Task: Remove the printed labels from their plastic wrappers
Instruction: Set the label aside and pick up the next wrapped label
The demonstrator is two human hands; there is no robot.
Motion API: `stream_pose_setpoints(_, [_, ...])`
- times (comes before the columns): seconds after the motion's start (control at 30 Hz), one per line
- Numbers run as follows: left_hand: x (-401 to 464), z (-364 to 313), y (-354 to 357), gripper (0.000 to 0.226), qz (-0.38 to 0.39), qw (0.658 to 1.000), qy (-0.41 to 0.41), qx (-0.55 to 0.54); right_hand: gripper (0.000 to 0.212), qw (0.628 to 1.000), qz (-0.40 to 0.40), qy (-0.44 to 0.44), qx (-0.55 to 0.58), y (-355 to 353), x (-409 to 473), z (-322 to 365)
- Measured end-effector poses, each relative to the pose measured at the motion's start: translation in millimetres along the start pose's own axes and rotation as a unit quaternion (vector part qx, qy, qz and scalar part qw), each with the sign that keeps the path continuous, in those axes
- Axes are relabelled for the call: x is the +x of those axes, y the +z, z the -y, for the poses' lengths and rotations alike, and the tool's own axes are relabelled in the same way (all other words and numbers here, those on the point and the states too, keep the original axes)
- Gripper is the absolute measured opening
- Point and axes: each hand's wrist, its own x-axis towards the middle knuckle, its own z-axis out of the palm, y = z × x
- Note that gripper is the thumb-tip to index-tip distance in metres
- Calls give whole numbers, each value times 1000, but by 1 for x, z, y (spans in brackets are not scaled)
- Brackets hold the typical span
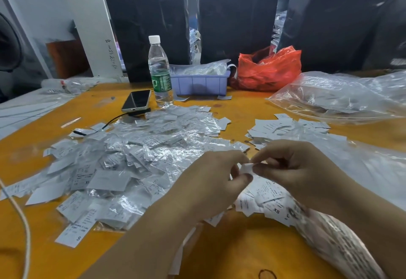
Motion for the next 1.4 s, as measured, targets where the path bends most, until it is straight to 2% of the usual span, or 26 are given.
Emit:
stream_pose_setpoints(0.1, [1,0,1,12,-27,999,-3,-35,16,999,27,-15,-6,-2,-1,0])
stream_pose_setpoints(0.17, [1,0,2,12,-44,998,-6,-34,12,998,38,-15,-43,-4,0,1])
stream_pose_setpoints(0.27, [2,1,2,13,-69,996,-20,-51,11,989,22,-24,-143,-10,3,8])
stream_pose_setpoints(0.37, [3,3,4,17,-91,993,-26,-66,14,975,-24,-70,-210,-18,5,24])
stream_pose_setpoints(0.43, [2,3,5,15,-92,992,-33,-83,12,980,-68,-98,-157,-23,5,34])
stream_pose_setpoints(0.53, [1,1,5,25,-95,990,-43,-98,9,989,-105,-68,76,-37,10,51])
stream_pose_setpoints(0.57, [1,0,5,30,-97,990,-44,-92,12,989,-106,-56,88,-44,11,55])
stream_pose_setpoints(0.63, [0,-3,4,39,-99,991,-42,-82,15,998,-60,-13,-23,-56,12,58])
stream_pose_setpoints(0.67, [1,-4,4,43,-96,991,-42,-87,15,994,-7,25,-110,-61,10,58])
stream_pose_setpoints(0.73, [1,-6,4,44,-81,989,-45,-113,15,954,96,113,-262,-64,3,56])
stream_pose_setpoints(0.83, [1,-8,5,38,-62,986,-52,-147,21,887,161,189,-390,-63,-10,49])
stream_pose_setpoints(0.93, [1,-9,7,36,-46,986,-60,-149,29,864,196,221,-407,-61,-21,40])
stream_pose_setpoints(1.0, [1,-8,8,36,-39,988,-60,-140,25,859,211,236,-403,-58,-25,33])
stream_pose_setpoints(1.1, [2,-7,8,36,-39,988,-60,-135,19,854,207,240,-414,-53,-27,21])
stream_pose_setpoints(1.17, [2,-7,8,36,-40,989,-61,-129,24,848,201,236,-430,-51,-27,15])
stream_pose_setpoints(1.3, [2,-7,9,36,-43,990,-65,-117,38,854,185,245,-420,-50,-29,9])
stream_pose_setpoints(1.4, [2,-6,10,36,-43,991,-60,-111,33,869,149,203,-426,-58,-35,8])
